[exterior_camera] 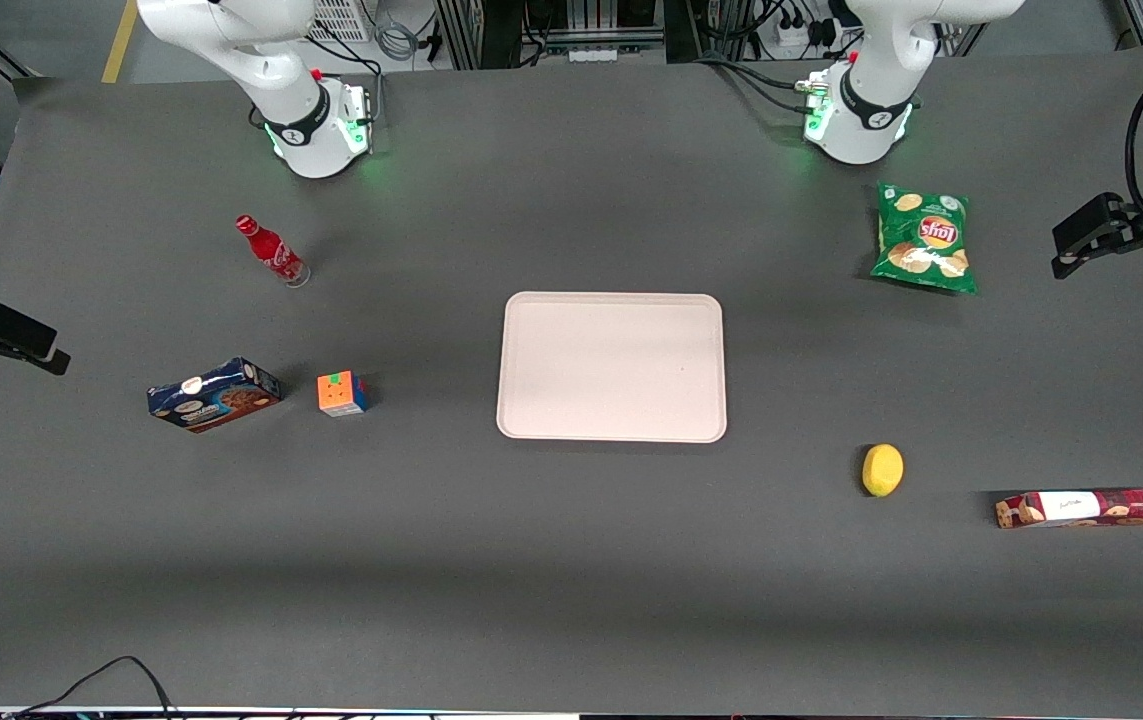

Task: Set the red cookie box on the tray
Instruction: 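Move the left gripper down over the red plaid cookie box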

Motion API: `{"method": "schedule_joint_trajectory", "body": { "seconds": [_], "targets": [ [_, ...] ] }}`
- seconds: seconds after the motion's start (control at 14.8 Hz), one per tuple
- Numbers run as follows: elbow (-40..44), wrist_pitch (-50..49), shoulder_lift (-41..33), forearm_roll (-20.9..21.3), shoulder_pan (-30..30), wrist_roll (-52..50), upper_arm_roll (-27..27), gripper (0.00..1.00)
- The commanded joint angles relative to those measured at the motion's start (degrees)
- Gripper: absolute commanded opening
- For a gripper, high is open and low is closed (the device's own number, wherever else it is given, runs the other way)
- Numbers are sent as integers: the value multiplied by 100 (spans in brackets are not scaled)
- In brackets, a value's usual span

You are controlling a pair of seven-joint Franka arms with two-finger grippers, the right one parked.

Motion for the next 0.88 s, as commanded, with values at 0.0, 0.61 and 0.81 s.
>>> {"method": "schedule_joint_trajectory", "body": {
  "seconds": [0.0, 0.61, 0.81],
  "targets": [
    [41, 106, 37, -6, -59, -79, 33, 100],
    [32, 438, 520, 143, 440, 2605, 33, 100],
    [32, 1088, 862, 143, 767, 4346, 251, 100]
  ]
}}
